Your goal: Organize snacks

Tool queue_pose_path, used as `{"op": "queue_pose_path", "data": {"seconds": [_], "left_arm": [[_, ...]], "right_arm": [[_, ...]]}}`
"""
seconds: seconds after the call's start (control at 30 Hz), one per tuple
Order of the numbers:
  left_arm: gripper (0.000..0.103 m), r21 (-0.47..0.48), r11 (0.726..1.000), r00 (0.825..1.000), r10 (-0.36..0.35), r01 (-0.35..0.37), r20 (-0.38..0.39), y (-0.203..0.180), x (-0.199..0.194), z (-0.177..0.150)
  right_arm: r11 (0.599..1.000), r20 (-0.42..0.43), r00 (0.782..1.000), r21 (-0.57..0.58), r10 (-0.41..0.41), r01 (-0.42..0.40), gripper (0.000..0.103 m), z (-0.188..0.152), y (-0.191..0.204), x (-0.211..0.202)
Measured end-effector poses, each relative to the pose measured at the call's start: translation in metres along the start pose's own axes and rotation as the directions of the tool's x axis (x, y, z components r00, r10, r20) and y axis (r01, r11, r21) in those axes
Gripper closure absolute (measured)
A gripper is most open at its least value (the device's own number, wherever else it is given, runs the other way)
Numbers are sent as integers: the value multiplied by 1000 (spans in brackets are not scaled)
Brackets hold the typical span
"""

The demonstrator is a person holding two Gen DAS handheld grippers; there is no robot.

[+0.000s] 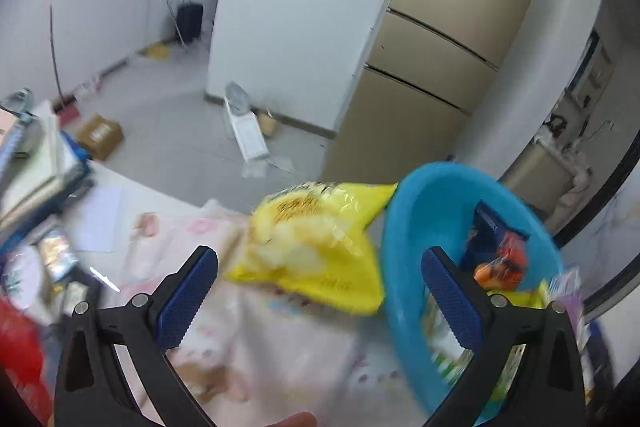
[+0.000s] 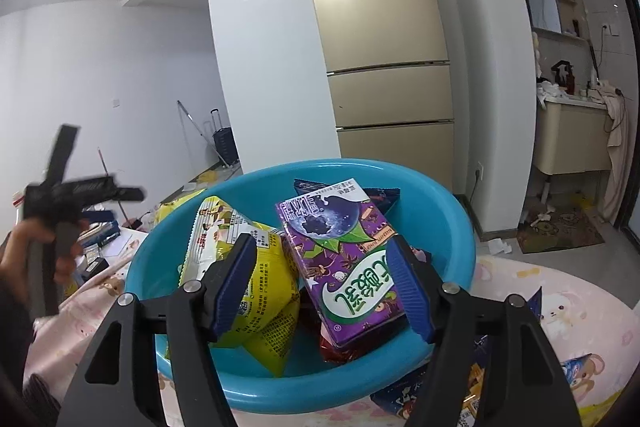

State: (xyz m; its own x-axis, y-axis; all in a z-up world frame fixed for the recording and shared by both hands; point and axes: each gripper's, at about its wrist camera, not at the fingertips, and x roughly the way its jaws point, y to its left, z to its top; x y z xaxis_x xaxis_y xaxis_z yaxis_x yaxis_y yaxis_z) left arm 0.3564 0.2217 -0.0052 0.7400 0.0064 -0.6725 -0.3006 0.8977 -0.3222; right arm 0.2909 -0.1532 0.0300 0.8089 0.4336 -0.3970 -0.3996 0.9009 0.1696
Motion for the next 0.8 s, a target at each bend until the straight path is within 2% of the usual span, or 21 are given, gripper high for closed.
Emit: {"op": "queue_pose_path", "data": {"seconds": [0.1,0.13,0.17,0.23,0.27,0.33,0.4,0.43,0.5,0.63,0.67,0.73,0.77,0.8], "left_arm": [[0,-19,999,999,31,-31,-8,-1,26,22],[0,-15,999,998,37,-37,-43,-1,39,25],[0,-6,999,992,41,-42,-119,1,59,27],[0,-9,999,976,44,-47,-214,6,83,24],[0,-19,999,969,28,-33,-244,9,92,21],[0,-101,995,969,-38,14,-244,23,95,20],[0,-193,979,958,-117,67,-260,36,99,15],[0,-228,970,957,-147,89,-251,42,100,13],[0,-239,965,957,-165,107,-240,48,101,10],[18,-232,967,957,-164,107,-240,51,92,7],[20,-245,964,959,-164,106,-232,51,88,5],[24,-228,971,978,-107,64,-178,52,70,8],[24,-200,980,993,-41,18,-110,50,50,12],[24,-182,983,999,5,-14,-46,46,34,14]], "right_arm": [[999,-8,1000,40,12,-12,34,-1,-7,2],[998,-10,1000,56,16,-15,34,-1,-10,3],[998,-13,1000,68,16,-15,34,-1,-12,4],[997,-20,1000,80,13,-12,34,-2,-16,6],[997,-18,1000,79,10,-8,34,-2,-16,6],[998,-18,1000,69,2,-1,33,-2,-15,7],[998,-16,1000,62,1,0,31,-3,-12,7],[998,-16,1000,57,3,-2,31,-4,-10,7],[999,-15,1000,45,10,-9,30,-5,-7,7],[999,-12,1000,23,23,-23,30,-7,1,6],[1000,-10,1000,19,23,-23,30,-7,3,6],[1000,-8,1000,17,26,-26,30,-7,3,6],[999,-5,1000,17,27,-27,29,-7,2,6],[999,-3,1000,19,27,-26,28,-7,2,6]]}}
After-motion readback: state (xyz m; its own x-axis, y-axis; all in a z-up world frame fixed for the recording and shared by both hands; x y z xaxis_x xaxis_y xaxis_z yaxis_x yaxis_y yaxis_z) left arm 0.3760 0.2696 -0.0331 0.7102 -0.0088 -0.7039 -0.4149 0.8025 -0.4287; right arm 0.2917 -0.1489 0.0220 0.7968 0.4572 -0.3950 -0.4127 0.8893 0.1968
